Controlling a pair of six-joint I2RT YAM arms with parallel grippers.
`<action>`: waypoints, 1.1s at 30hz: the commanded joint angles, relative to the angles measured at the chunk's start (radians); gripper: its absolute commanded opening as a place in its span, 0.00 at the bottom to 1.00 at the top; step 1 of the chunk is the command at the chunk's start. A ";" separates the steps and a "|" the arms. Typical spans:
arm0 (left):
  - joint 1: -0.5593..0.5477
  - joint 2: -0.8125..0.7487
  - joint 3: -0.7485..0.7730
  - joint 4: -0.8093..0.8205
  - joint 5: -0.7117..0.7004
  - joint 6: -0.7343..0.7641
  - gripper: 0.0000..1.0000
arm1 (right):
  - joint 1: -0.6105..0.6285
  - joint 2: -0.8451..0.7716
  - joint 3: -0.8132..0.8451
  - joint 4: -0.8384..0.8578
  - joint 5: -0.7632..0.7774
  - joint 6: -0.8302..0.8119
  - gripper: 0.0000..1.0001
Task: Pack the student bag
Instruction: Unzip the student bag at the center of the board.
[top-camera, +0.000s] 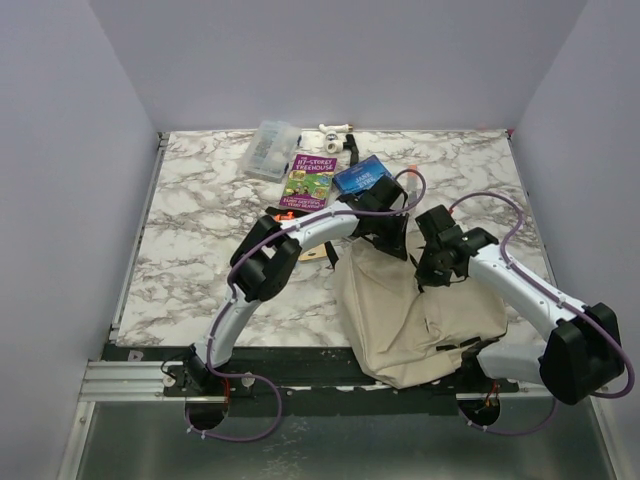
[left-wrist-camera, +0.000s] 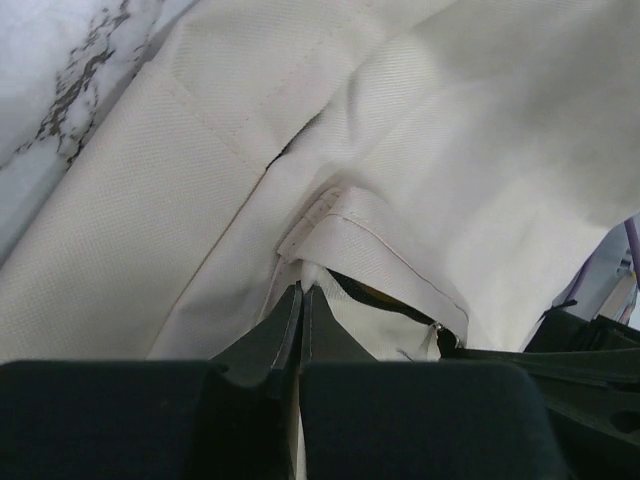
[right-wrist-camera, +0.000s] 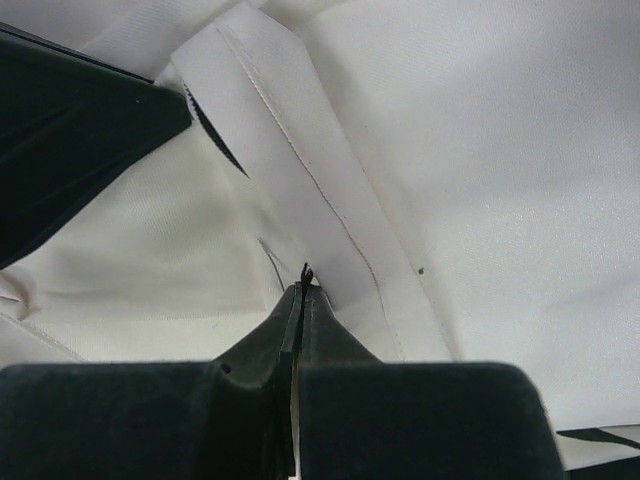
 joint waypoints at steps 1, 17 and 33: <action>-0.014 -0.108 -0.073 0.130 -0.136 -0.048 0.00 | 0.000 -0.008 -0.006 -0.074 -0.056 0.019 0.01; 0.018 -0.167 -0.149 0.280 -0.264 -0.157 0.00 | 0.021 -0.116 -0.069 -0.323 -0.168 0.044 0.01; 0.062 -0.176 -0.138 0.270 -0.278 -0.192 0.00 | 0.022 -0.219 -0.080 -0.575 -0.357 0.065 0.01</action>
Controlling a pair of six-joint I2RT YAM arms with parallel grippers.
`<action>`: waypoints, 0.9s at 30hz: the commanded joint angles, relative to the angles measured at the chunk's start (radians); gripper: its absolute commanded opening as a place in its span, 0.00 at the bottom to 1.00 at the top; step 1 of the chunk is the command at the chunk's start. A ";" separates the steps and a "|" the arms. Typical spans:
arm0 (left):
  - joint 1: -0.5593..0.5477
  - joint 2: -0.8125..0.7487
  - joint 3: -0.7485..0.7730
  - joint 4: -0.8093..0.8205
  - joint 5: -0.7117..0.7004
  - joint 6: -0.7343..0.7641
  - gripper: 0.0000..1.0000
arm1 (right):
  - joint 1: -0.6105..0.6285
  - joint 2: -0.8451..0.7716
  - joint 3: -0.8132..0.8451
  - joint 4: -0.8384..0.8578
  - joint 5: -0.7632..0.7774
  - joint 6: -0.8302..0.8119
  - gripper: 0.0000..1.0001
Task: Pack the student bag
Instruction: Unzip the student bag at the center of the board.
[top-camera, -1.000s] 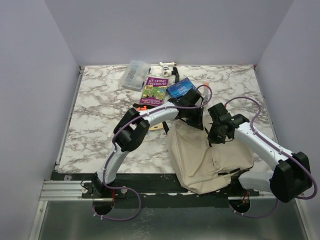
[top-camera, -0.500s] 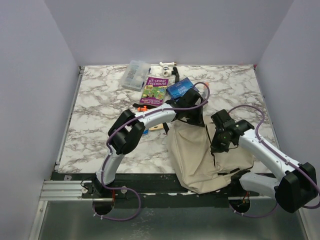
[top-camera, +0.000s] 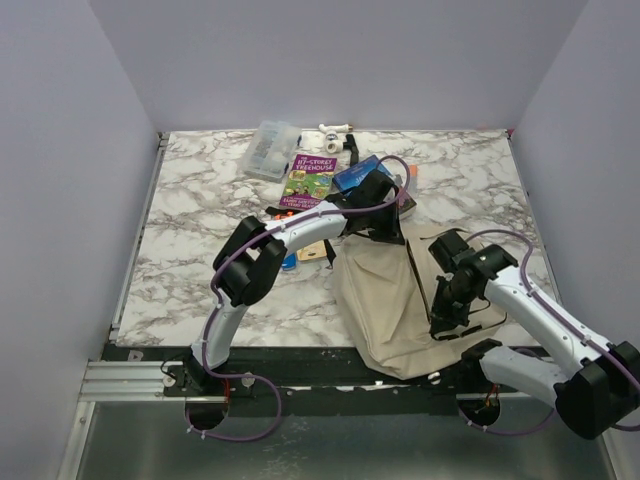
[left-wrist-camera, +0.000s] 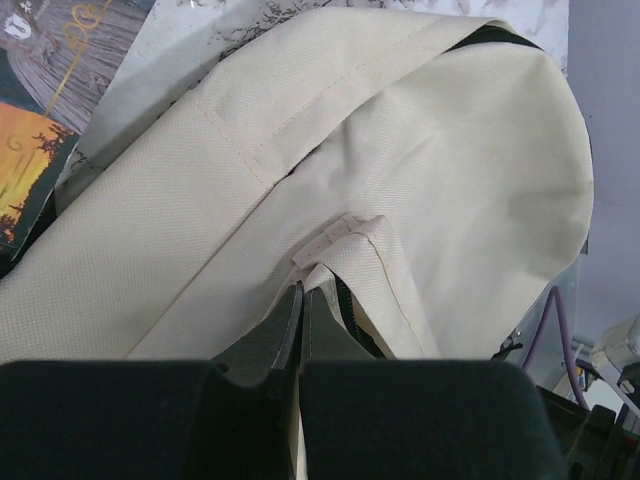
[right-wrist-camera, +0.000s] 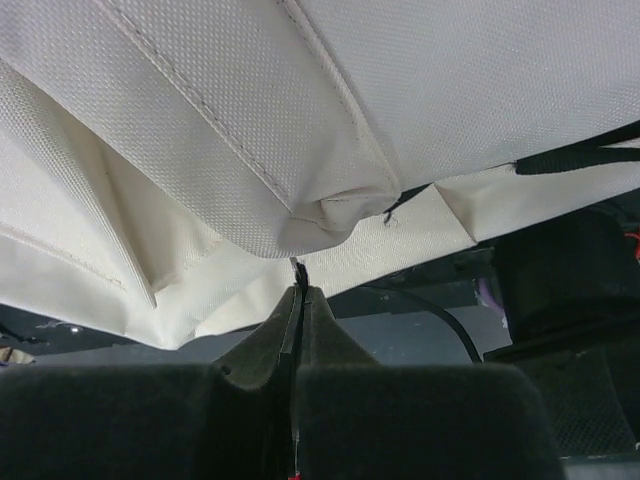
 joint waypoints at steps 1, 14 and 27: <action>0.037 -0.029 0.042 0.084 -0.085 -0.002 0.00 | 0.007 -0.040 -0.017 -0.157 -0.109 0.046 0.01; 0.038 -0.062 0.089 -0.023 0.059 0.048 0.31 | 0.007 0.067 0.139 0.069 0.055 -0.023 0.42; 0.118 -0.346 -0.037 -0.141 0.154 0.117 0.84 | 0.007 0.066 0.180 0.453 0.020 -0.184 0.71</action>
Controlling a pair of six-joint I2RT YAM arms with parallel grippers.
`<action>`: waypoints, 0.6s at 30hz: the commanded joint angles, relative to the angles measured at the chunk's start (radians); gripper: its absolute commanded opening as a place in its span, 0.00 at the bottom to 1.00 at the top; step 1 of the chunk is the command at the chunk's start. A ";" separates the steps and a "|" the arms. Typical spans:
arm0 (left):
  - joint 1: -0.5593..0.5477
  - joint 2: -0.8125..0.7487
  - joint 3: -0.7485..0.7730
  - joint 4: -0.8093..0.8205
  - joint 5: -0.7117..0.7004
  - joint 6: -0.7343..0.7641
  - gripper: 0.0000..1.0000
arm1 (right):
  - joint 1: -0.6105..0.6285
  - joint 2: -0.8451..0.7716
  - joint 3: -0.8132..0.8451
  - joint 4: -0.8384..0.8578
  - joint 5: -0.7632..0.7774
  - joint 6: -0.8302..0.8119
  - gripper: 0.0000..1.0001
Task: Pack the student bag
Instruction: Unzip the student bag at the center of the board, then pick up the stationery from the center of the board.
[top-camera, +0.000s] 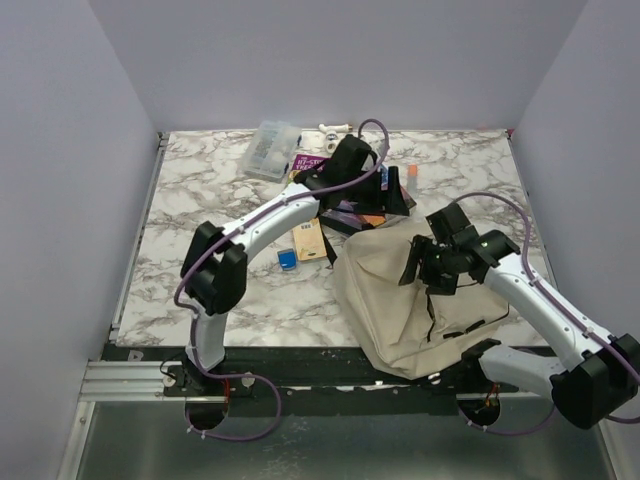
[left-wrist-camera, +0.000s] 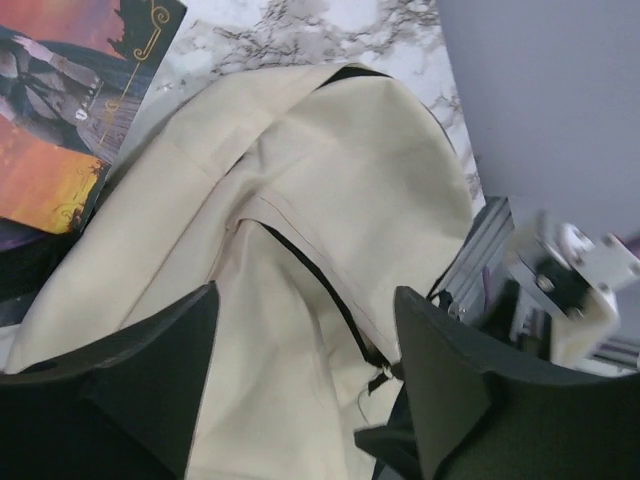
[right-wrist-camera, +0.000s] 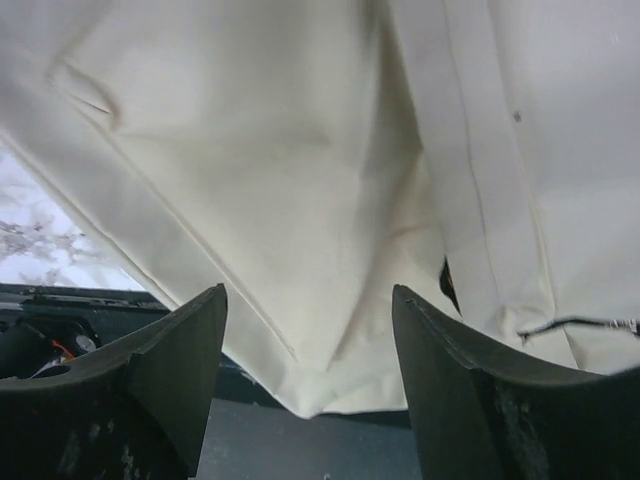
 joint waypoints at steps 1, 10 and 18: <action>0.055 -0.216 -0.109 -0.061 0.057 0.067 0.90 | 0.006 0.029 0.033 0.235 -0.019 -0.083 0.73; 0.247 -0.622 -0.338 -0.149 -0.104 0.241 0.97 | 0.039 0.217 0.157 0.591 -0.193 -0.143 0.77; 0.296 -0.827 -0.453 -0.112 -0.443 0.295 0.98 | 0.219 0.463 0.298 0.736 0.007 -0.227 0.76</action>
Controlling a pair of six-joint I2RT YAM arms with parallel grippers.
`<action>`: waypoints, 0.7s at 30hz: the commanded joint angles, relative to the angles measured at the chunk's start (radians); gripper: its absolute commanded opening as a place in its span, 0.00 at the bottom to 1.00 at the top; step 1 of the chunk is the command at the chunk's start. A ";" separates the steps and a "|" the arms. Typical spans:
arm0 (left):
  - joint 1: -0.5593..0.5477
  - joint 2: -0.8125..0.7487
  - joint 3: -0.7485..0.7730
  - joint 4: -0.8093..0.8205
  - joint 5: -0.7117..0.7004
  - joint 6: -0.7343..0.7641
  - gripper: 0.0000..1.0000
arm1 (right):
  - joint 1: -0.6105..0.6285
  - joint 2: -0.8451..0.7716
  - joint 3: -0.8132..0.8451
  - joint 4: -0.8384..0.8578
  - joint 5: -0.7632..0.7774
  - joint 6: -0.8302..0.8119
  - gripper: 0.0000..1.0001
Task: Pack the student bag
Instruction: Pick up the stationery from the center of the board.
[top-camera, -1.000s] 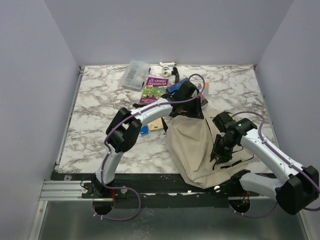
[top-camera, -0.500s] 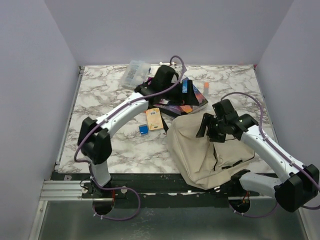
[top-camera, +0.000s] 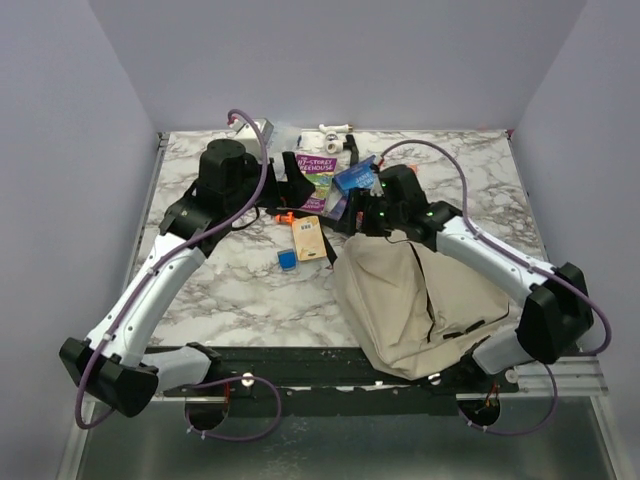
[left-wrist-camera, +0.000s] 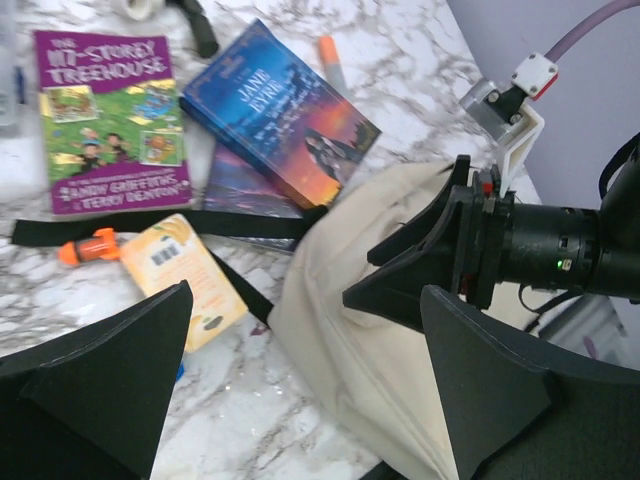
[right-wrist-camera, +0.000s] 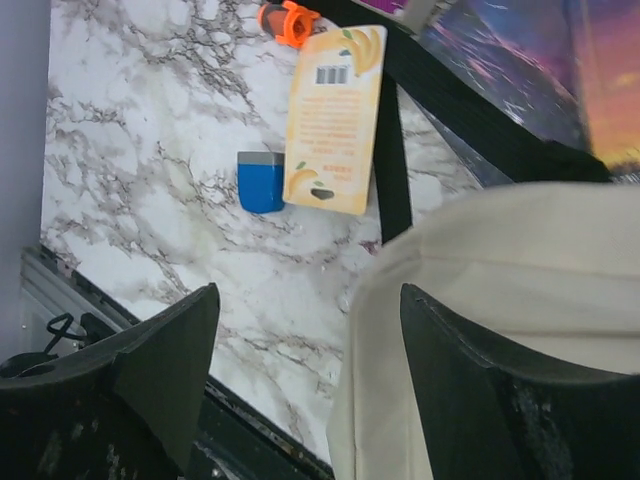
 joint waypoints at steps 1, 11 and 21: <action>0.027 -0.084 -0.051 0.008 -0.238 0.046 0.98 | 0.117 0.144 0.101 0.118 0.165 -0.068 0.76; 0.238 -0.174 -0.093 0.051 -0.200 -0.009 0.98 | 0.319 0.493 0.333 0.092 0.403 -0.064 0.80; 0.305 -0.120 -0.084 0.053 -0.030 -0.064 0.98 | 0.379 0.569 0.303 0.175 0.481 0.028 0.73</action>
